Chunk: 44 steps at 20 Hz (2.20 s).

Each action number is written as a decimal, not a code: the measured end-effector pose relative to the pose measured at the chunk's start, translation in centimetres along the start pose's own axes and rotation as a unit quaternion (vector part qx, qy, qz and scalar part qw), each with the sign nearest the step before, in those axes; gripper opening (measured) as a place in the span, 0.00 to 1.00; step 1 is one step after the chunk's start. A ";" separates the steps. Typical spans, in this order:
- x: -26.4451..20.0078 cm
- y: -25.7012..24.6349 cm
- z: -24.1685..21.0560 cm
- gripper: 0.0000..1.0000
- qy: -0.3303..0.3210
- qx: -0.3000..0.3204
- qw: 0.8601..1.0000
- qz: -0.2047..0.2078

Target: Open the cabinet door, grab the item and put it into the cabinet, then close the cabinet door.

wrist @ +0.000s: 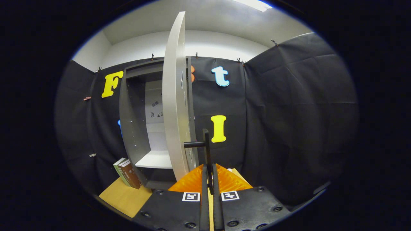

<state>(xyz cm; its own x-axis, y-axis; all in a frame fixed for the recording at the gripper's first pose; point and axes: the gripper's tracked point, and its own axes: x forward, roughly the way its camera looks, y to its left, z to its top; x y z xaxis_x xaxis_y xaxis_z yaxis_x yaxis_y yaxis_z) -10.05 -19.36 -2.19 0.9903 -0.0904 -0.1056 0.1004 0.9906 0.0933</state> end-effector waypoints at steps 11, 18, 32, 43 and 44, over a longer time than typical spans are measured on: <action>-6.5 0.5 -1.4 0.66 0.009 -0.008 1.000 0.011; -7.8 8.9 -9.1 0.98 0.102 -0.013 0.992 0.077; -4.2 17.5 -38.4 0.98 0.363 -0.012 0.926 0.106; -2.8 13.8 -49.5 0.64 0.450 -0.051 0.891 0.033; -3.0 14.0 -49.5 0.54 0.452 -0.055 0.890 0.036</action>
<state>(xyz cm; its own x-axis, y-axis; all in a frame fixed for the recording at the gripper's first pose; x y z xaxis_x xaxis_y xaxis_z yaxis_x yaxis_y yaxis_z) -16.39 -0.10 -49.61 0.5069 0.0451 -0.8608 -0.0198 0.9990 0.0407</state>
